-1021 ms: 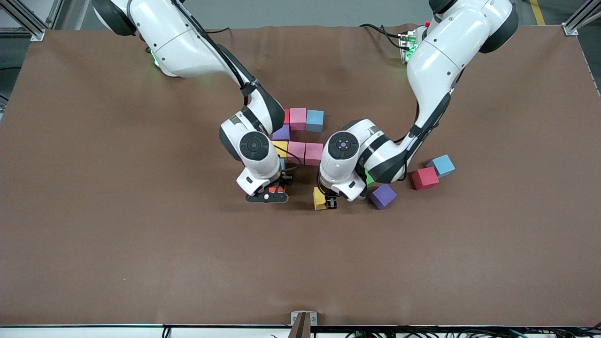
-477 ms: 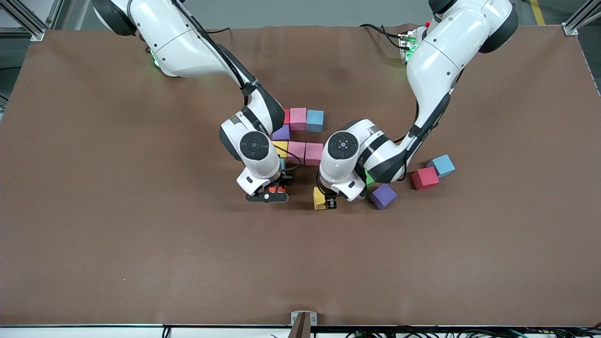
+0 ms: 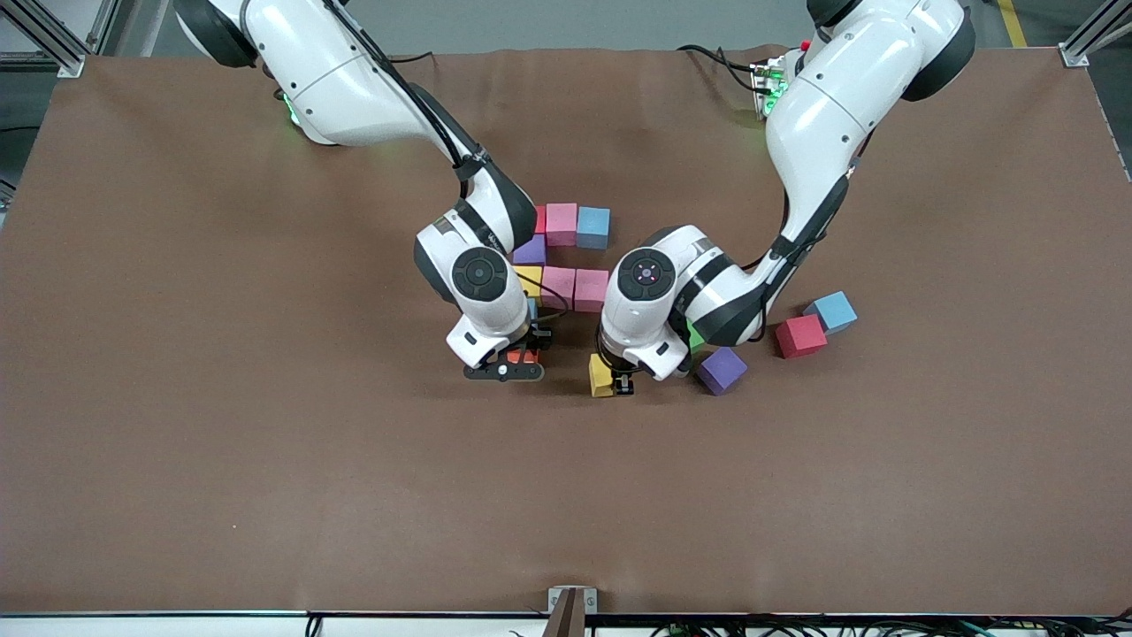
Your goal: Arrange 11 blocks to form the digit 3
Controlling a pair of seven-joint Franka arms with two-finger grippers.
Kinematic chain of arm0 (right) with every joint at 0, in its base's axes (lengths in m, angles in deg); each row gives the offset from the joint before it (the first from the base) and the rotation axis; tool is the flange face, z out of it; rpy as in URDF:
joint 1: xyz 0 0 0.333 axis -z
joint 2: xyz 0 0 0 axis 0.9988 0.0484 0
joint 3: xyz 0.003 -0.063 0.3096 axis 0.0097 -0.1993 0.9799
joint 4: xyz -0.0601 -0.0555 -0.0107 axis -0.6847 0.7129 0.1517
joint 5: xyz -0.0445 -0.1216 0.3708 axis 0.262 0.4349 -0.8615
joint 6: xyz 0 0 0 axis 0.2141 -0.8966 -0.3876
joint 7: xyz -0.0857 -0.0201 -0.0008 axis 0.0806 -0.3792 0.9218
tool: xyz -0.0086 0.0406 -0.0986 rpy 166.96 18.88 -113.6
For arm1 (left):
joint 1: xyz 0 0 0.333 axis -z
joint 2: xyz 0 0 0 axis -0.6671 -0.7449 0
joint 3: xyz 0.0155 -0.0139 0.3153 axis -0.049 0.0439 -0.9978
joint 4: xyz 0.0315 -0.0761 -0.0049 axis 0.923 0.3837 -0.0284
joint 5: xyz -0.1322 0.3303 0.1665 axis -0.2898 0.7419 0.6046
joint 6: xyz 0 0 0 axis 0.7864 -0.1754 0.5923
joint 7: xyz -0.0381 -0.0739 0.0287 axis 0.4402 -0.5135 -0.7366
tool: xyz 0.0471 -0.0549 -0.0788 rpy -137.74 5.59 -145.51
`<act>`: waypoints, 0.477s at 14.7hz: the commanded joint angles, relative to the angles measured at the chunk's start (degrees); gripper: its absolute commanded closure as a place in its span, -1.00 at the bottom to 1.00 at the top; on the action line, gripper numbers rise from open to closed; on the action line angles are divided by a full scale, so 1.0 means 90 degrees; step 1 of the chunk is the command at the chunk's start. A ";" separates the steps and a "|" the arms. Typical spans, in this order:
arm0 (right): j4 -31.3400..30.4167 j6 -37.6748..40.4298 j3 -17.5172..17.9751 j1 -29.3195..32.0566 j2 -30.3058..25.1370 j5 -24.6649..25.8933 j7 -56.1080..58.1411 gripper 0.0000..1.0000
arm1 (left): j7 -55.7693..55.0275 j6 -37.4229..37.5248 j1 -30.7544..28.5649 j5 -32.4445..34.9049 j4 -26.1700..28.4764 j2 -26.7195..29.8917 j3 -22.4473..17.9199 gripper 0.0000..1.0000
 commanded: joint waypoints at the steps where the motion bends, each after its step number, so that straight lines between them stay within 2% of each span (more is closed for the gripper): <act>1: -0.0191 -0.0156 -0.0055 -0.0059 -0.0109 0.0011 -0.0086 0.94 | 0.0082 0.0019 0.0119 0.0050 -0.0224 -0.0131 -0.0042 0.47; 7: -0.0191 -0.0156 -0.0055 -0.0059 -0.0080 0.0021 -0.0076 0.93 | 0.0610 0.0019 0.0197 0.0030 -0.0215 -0.0131 -0.0042 0.47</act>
